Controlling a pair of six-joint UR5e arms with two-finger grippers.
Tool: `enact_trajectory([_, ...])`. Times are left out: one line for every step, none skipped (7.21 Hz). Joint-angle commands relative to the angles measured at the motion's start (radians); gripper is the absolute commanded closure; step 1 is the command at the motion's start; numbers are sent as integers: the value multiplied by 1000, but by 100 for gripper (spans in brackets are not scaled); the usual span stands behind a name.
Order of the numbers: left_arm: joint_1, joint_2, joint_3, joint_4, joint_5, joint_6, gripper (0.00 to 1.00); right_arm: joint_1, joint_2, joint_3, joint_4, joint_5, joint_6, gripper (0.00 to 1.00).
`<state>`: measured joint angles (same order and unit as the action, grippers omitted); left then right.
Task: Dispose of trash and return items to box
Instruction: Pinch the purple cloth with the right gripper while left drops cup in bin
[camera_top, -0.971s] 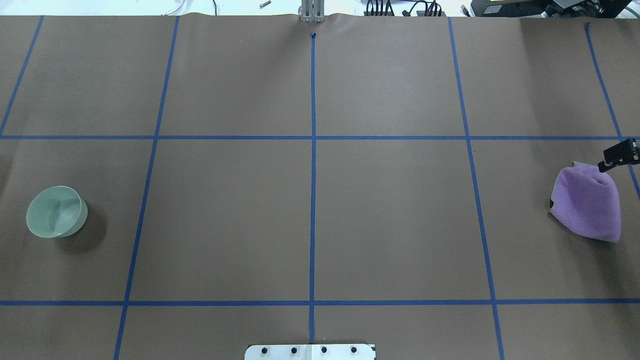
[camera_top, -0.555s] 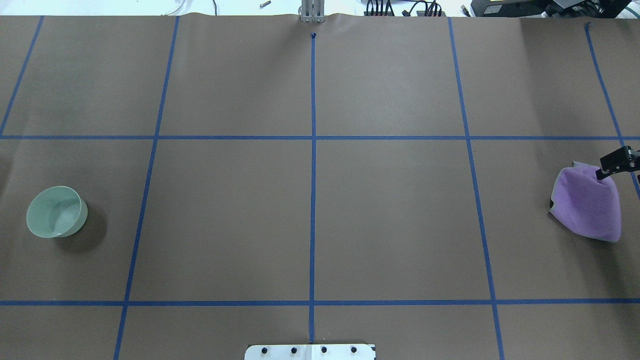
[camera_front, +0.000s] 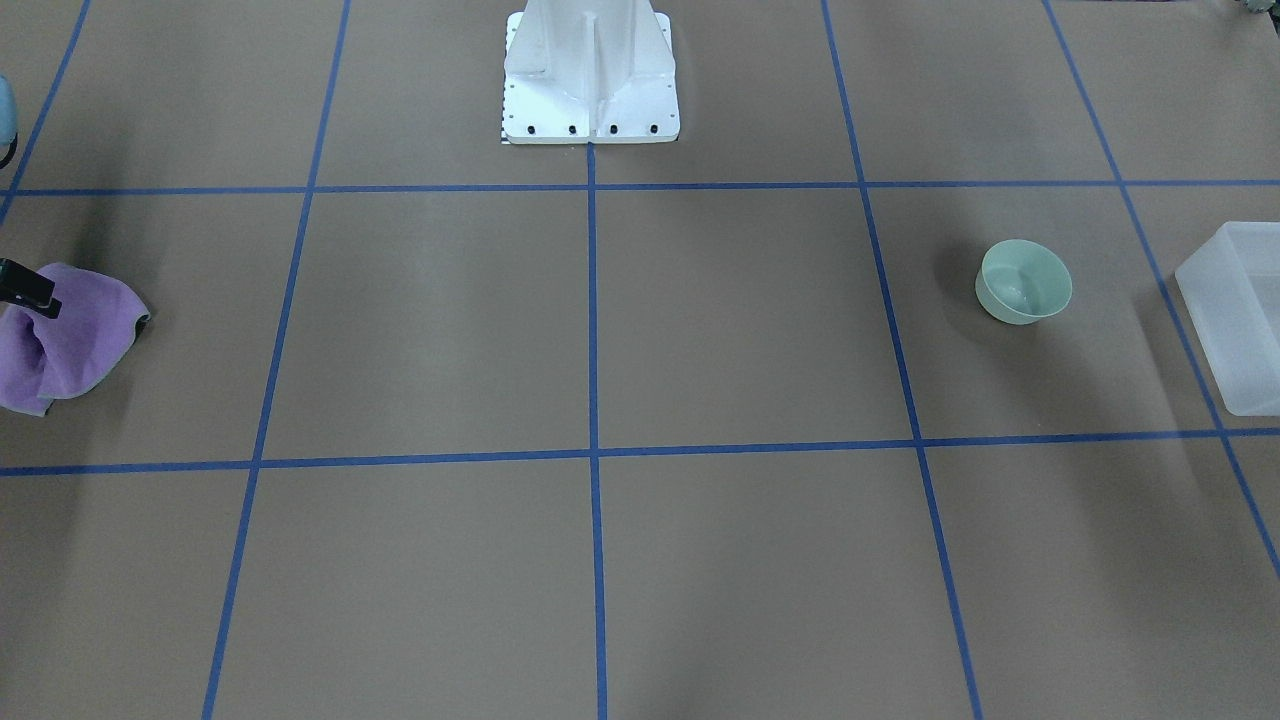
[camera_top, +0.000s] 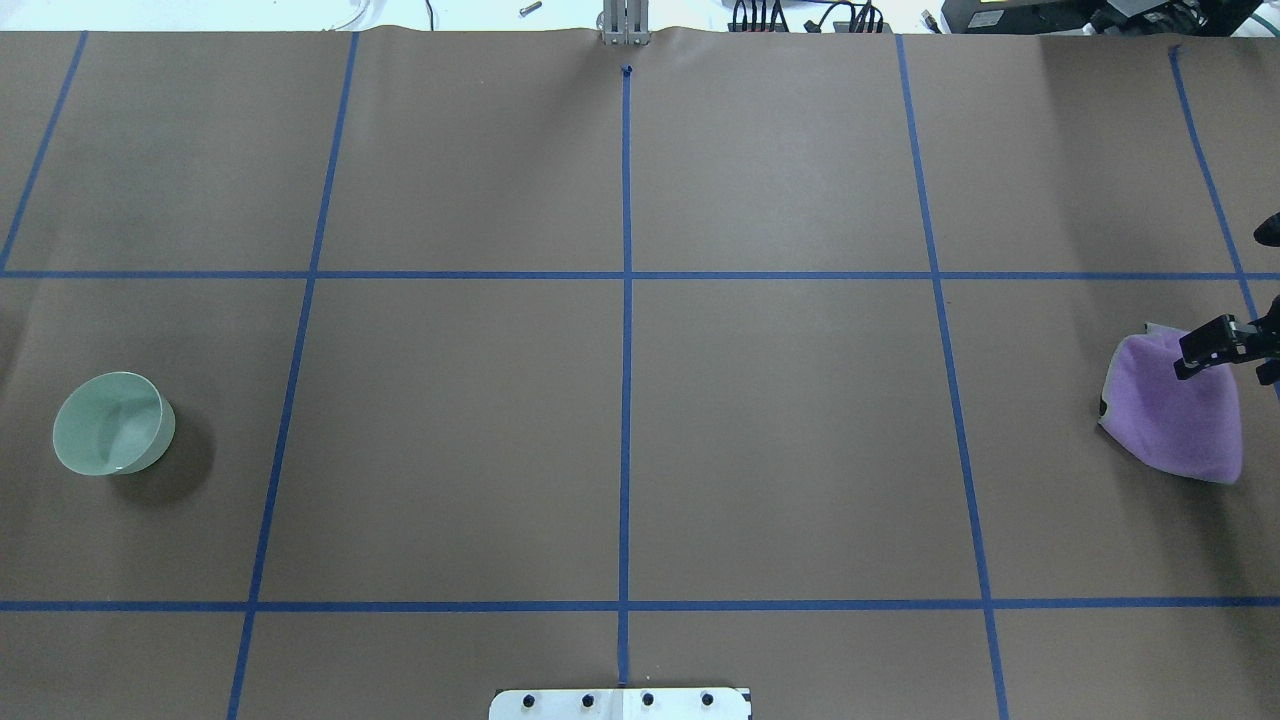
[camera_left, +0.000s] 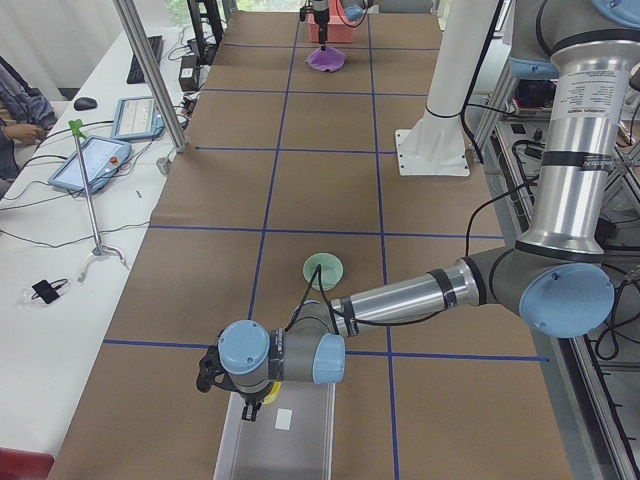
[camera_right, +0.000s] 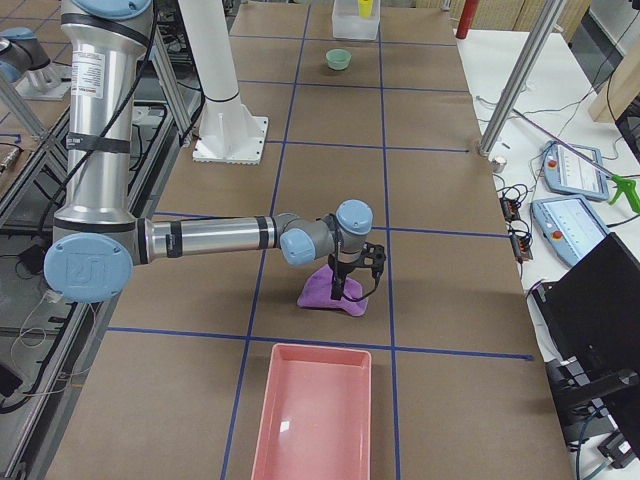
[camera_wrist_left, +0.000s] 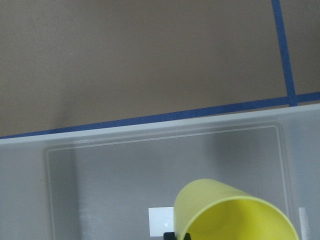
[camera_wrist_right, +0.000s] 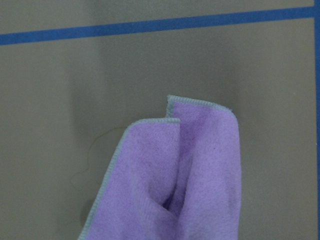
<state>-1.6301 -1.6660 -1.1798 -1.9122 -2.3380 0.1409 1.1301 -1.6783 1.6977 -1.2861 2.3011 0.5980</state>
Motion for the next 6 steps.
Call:
enact_trajectory([1, -6, -4, 2, -4, -4, 29, -13, 2, -26, 42, -2, 18, 55])
enact_trajectory([-1, -9, -6, 4, -20, -4, 13, -15, 2, -24, 45, 0, 43, 100])
enact_trajectory([1, -9, -23, 7, -29, -4, 3, -15, 2, -24, 45, 0, 37, 100])
enact_trajectory([1, -9, -52, 27, -37, -7, 2, -9, -3, -13, 59, 4, 34, 100])
enact_trajectory([1, -11, -73, 65, -55, -9, 2, -4, -33, 19, 79, 7, 32, 100])
enact_trajectory([1, -11, -99, 79, -57, -12, 2, 22, -52, 74, 59, 12, 32, 100])
